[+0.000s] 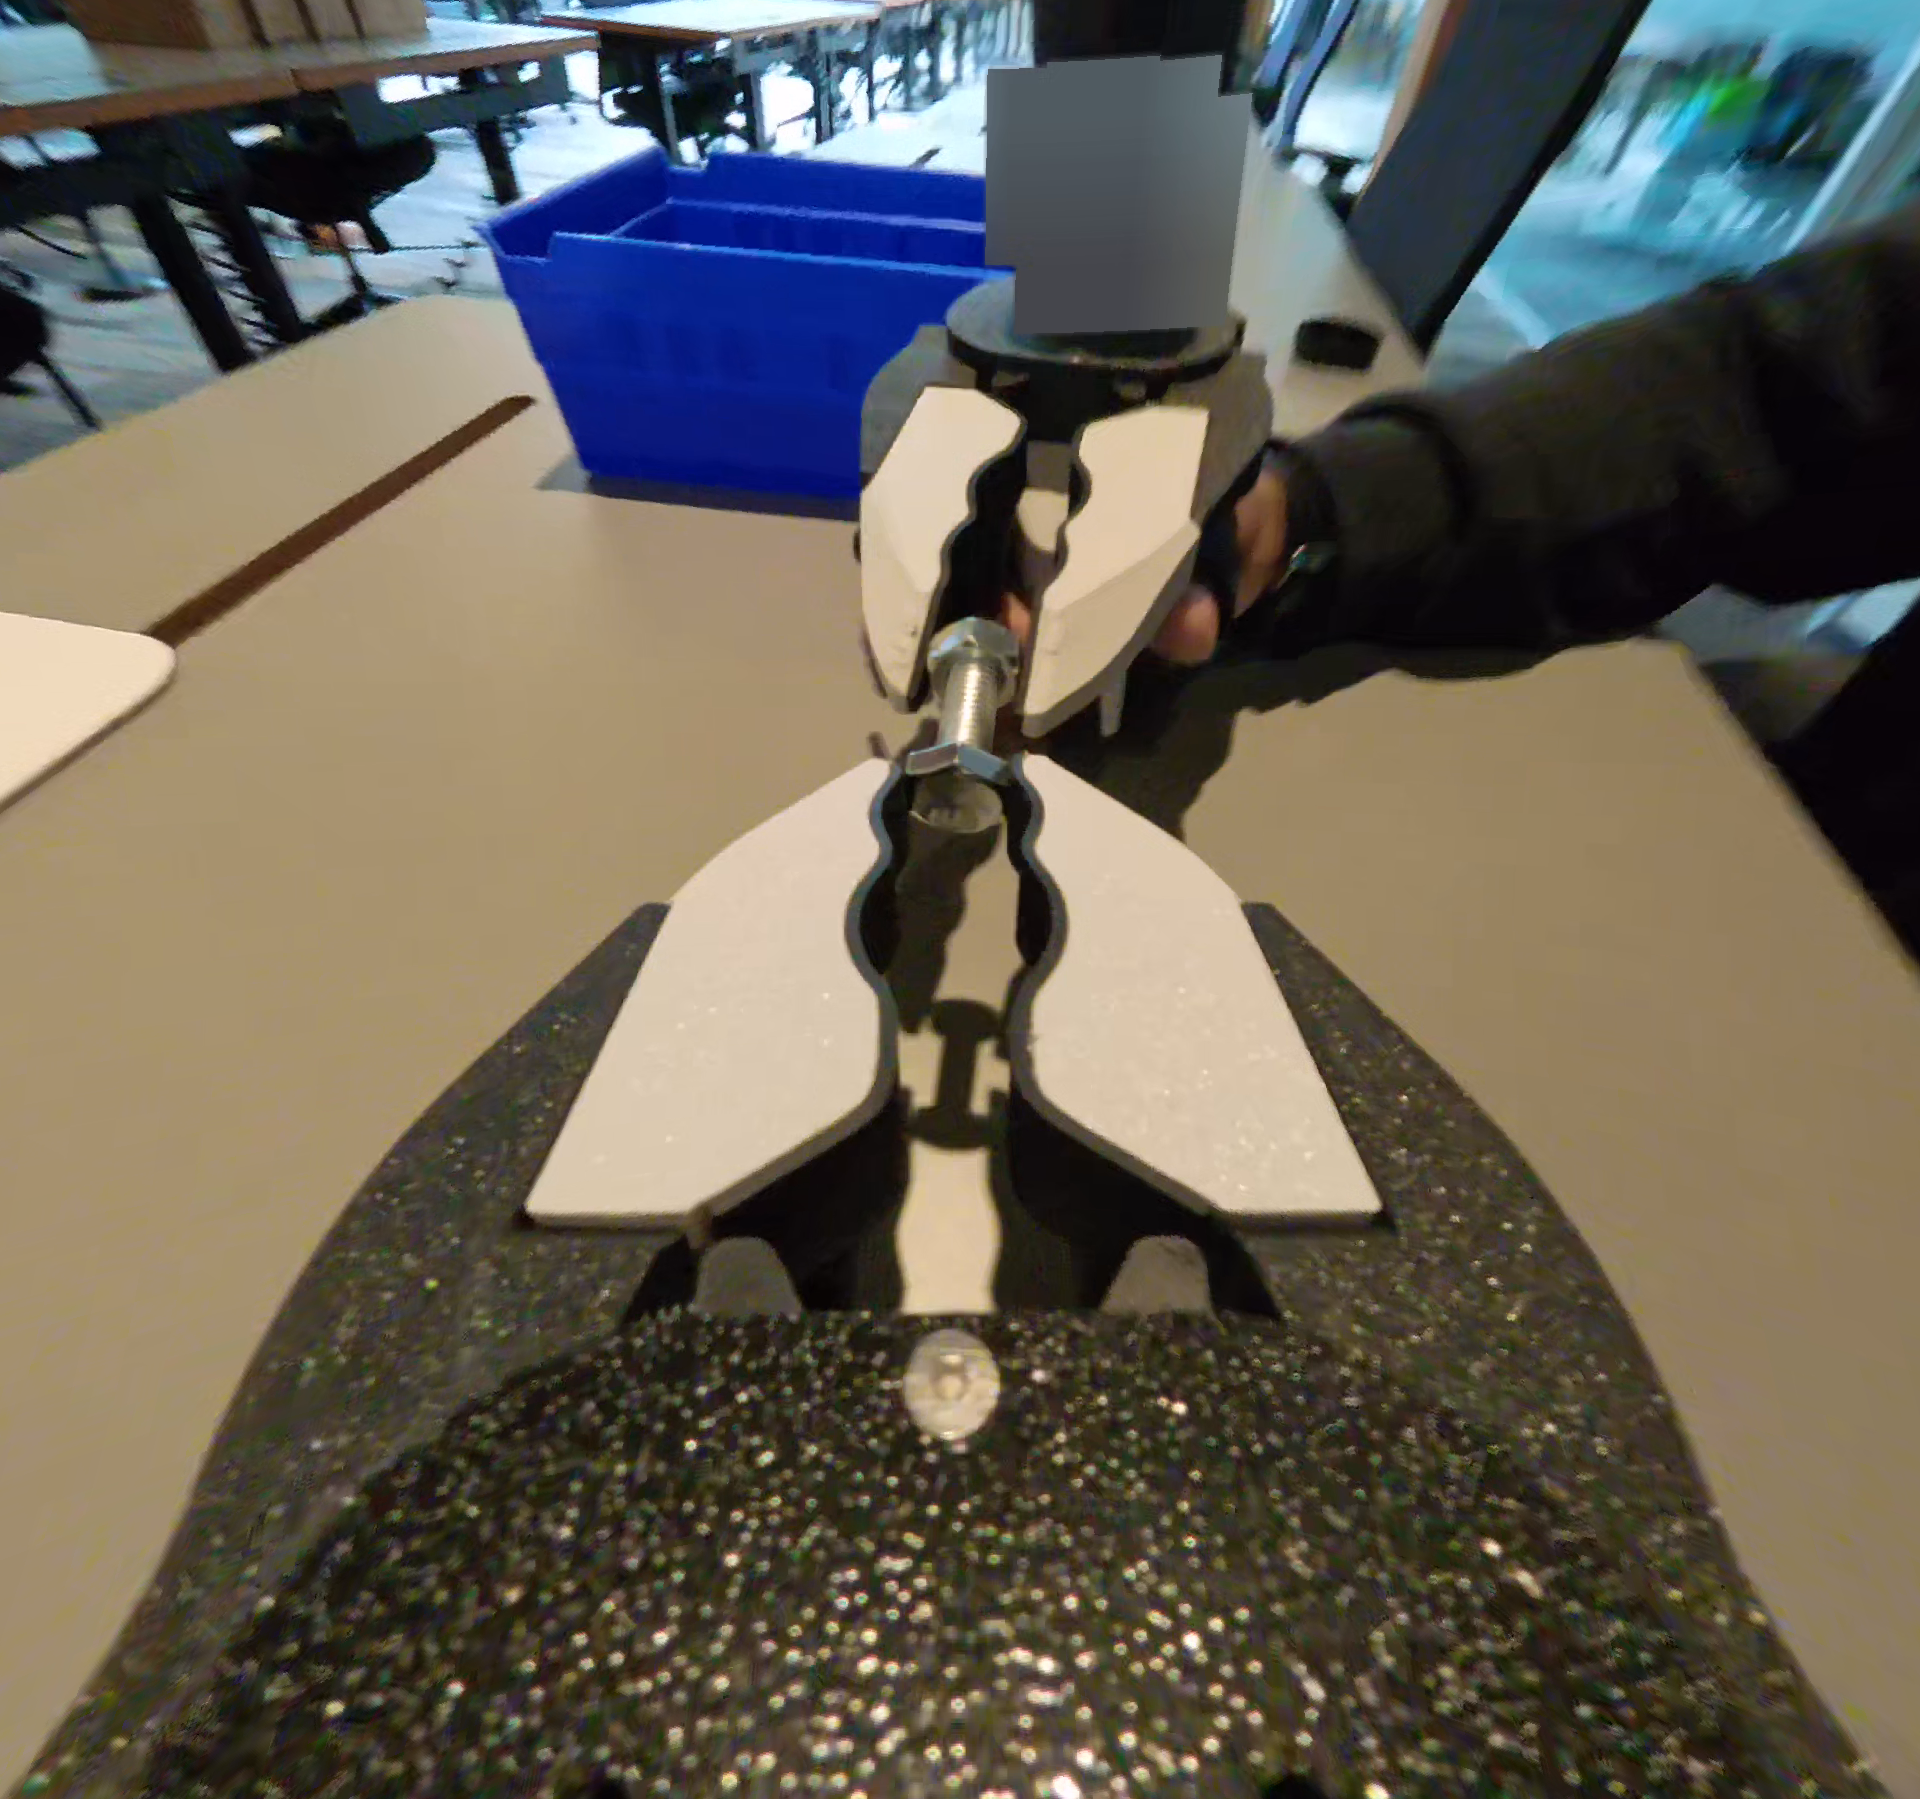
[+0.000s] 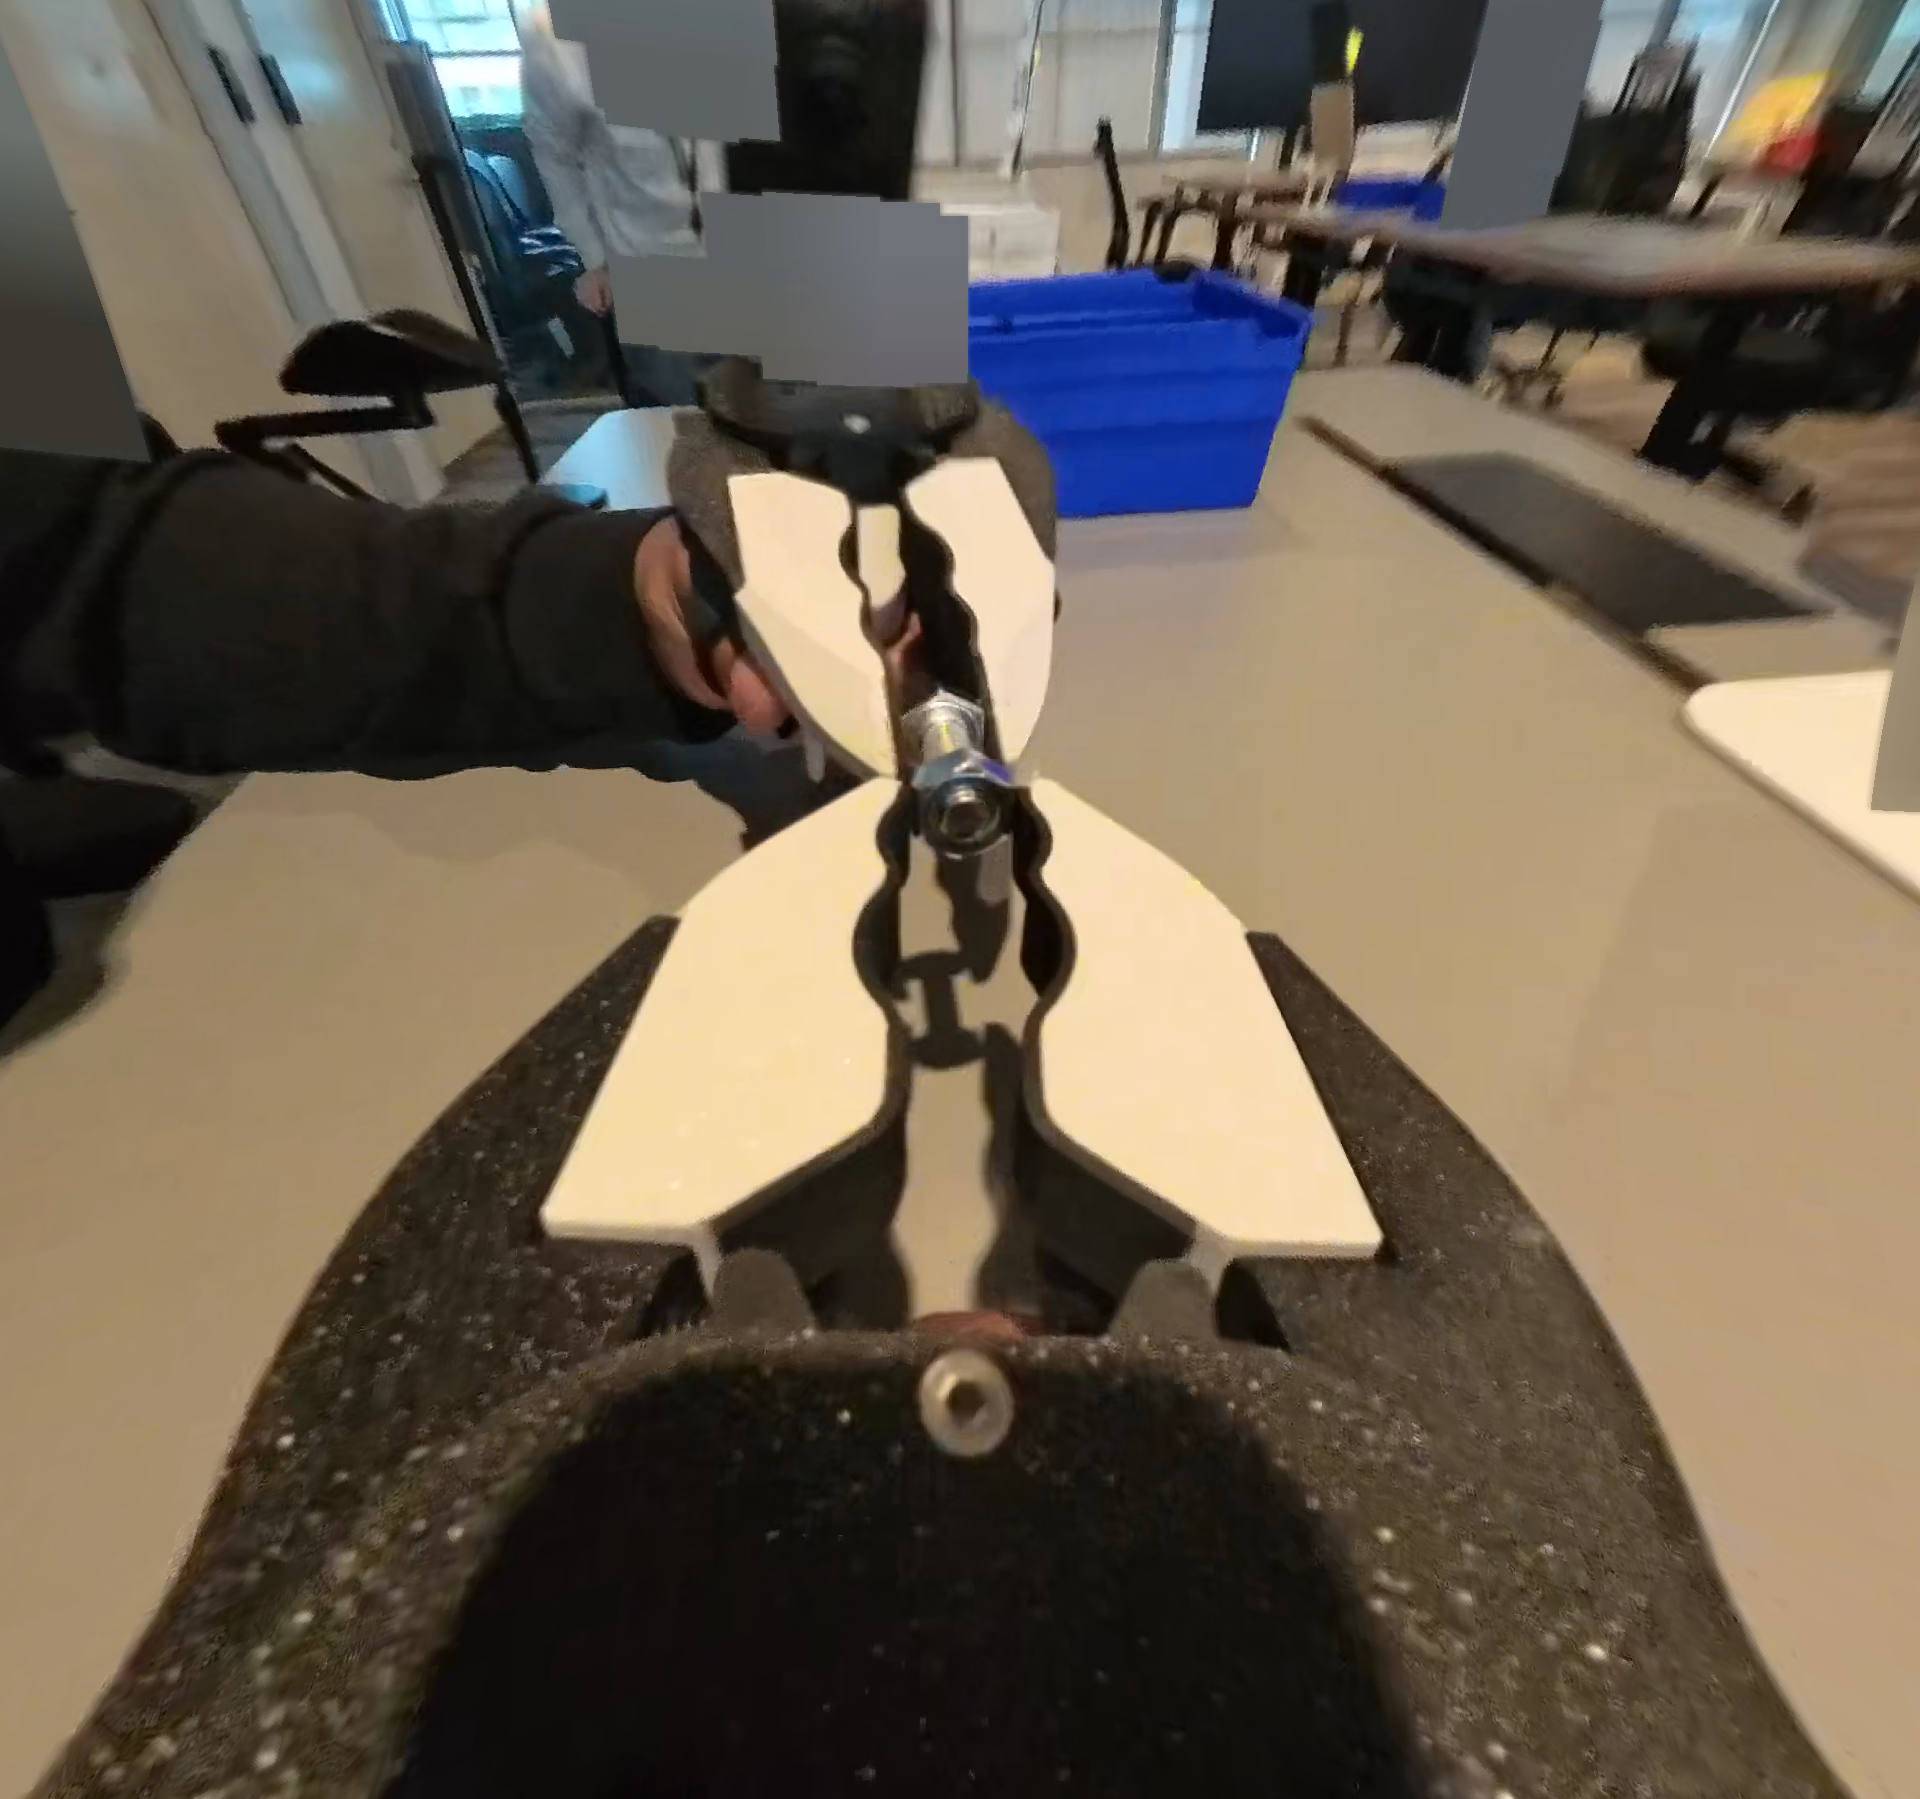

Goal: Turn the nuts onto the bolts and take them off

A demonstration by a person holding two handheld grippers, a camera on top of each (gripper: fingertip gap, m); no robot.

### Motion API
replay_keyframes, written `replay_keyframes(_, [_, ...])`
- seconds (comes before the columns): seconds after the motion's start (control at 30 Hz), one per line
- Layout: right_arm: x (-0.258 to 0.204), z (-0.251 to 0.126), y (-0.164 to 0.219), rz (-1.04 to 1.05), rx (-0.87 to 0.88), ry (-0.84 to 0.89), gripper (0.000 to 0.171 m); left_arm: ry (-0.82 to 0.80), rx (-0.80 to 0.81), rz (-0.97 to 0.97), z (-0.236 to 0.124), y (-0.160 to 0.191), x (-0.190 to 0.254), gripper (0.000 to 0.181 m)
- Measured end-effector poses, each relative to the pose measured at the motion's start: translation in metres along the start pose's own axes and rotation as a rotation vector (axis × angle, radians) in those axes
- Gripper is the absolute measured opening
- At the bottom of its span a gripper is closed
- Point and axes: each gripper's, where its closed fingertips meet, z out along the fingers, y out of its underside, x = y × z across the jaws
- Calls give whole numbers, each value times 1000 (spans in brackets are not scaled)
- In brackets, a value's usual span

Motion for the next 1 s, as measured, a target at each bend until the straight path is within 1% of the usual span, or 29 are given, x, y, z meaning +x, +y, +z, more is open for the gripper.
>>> replay_keyframes(0.07, [2, 1, 4, 156, -20, -37, 18, -89, -45, 137, 0, 1, -4, 17])
replay_keyframes(0.17, [3, 1, 2, 461, 34, -138, 18, -248, -112, 400, -1, -1, -9, 17])
replay_keyframes(0.2, [3, 1, 0, 538, 53, -173, 18, -285, -127, 456, -1, -2, -10, 17])
replay_keyframes(0.27, [4, -1, -2, 615, 81, -221, 18, -313, -127, 479, -1, -4, -11, 17])
replay_keyframes(0.3, [4, -3, -4, 623, 97, -236, 20, -306, -110, 456, 0, -5, -11, 17])
replay_keyframes(0.33, [6, -5, -6, 625, 114, -240, 26, -288, -97, 412, 1, -4, -11, 17])
replay_keyframes(0.37, [7, -6, -8, 621, 132, -238, 33, -276, -80, 364, 0, -4, -13, 17])
replay_keyframes(0.43, [9, -10, -12, 562, 167, -223, 38, -232, -28, 259, -1, -6, -14, 17])
replay_keyframes(0.53, [10, -14, -14, 377, 162, -164, 38, -128, 54, 92, -4, -11, -10, 17])
replay_keyframes(0.7, [6, -12, -7, 63, 99, -50, 39, -11, 90, -75, -4, -9, -6, 17])
replay_keyframes(0.77, [5, -9, -5, 3, 72, -22, 39, 31, 92, -106, -1, -8, -2, 17])
replay_keyframes(0.83, [2, -6, -3, -33, 54, -22, 36, 53, 83, -115, 1, -6, 1, 17])
replay_keyframes(0.9, [0, -5, -1, -59, 44, -15, 23, 69, 76, -117, 3, -5, 4, 17])
replay_keyframes(0.93, [-1, -5, -1, -65, 39, -15, 19, 56, 71, -104, 4, -5, 3, 17])
replay_keyframes(1.0, [1, -4, 2, -11, 14, -24, 19, 3, 51, -39, 3, -4, -1, 17])
